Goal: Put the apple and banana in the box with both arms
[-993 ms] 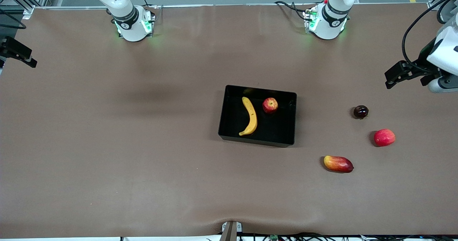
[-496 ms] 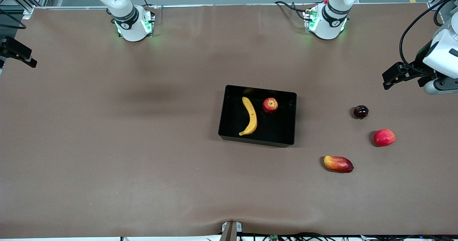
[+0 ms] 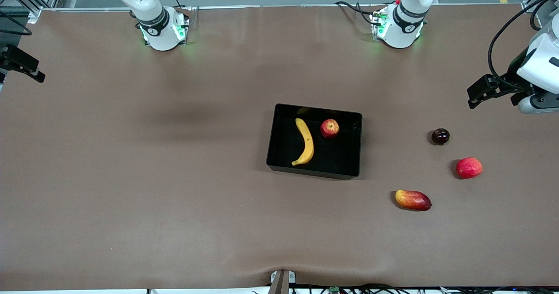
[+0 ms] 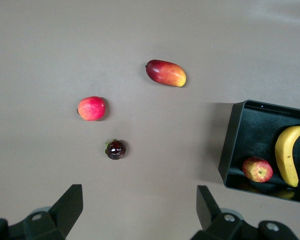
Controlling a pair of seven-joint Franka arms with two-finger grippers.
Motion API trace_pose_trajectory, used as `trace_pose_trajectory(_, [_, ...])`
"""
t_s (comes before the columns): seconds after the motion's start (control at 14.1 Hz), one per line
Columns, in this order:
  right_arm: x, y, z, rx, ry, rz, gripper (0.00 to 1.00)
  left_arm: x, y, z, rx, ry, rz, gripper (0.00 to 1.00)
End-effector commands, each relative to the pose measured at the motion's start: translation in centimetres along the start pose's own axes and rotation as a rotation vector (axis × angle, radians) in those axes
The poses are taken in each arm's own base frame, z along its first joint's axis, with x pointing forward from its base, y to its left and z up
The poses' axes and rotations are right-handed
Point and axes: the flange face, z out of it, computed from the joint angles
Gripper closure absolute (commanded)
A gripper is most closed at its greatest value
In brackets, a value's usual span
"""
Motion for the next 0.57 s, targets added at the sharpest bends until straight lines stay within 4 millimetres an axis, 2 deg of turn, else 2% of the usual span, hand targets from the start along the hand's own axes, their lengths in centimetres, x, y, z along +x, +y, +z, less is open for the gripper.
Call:
trace_pose_trajectory(0.0, [0.11,0.14,-0.27,0.014,-0.002,0.008,0.0,-0.68,-0.18,-0.42,-0.017,0.005,0.022,0.0])
trace_pose_trajectory(0.5, [0.11,0.14,-0.28,0.014,-0.002,0.008,0.0,-0.67,-0.2,-0.84,-0.018,0.012,0.006,0.0])
